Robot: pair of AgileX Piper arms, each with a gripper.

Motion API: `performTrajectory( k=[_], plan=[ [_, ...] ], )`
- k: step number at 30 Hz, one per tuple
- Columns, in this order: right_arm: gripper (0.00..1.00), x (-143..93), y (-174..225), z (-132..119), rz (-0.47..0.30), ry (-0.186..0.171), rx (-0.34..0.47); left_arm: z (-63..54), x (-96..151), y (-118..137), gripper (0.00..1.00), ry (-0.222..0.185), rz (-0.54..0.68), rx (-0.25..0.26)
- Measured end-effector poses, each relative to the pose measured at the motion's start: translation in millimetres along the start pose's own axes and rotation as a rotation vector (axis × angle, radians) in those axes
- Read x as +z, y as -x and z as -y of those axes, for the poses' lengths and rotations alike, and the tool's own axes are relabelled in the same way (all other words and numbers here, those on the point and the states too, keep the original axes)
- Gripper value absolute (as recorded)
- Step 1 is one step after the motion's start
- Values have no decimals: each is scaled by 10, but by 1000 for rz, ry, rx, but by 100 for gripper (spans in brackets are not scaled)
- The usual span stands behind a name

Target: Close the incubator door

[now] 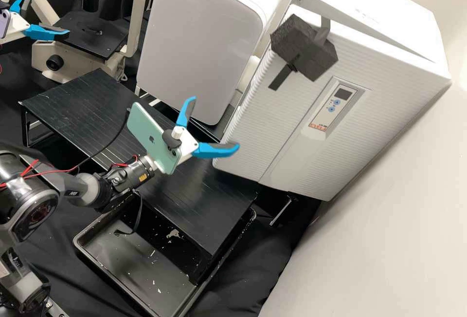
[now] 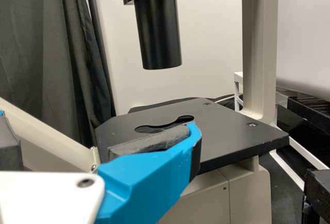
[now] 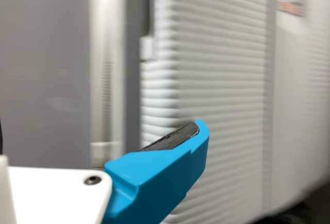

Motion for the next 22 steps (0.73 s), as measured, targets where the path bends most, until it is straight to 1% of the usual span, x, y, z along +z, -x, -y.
performTrajectory(
  k=[2,5,7,13,16,18,22],
  plan=[
    [100,-73,-34,88,-57,10,-52,0,0,0,100,0,0,0],
    [100,-146,-46,171,-116,25,-106,0,0,0,100,0,0,0],
    [100,-146,-46,171,-116,25,-106,0,0,0,100,0,0,0],
    [100,-96,83,119,-50,7,-71,0,0,0,100,0,0,0],
    [100,-71,191,62,5,-21,-30,0,0,0,100,0,0,0],
    [100,-58,252,40,20,-31,-24,0,0,0,100,0,0,0],
    [100,40,377,16,63,-66,-29,0,0,0,100,0,0,0]
  ],
)
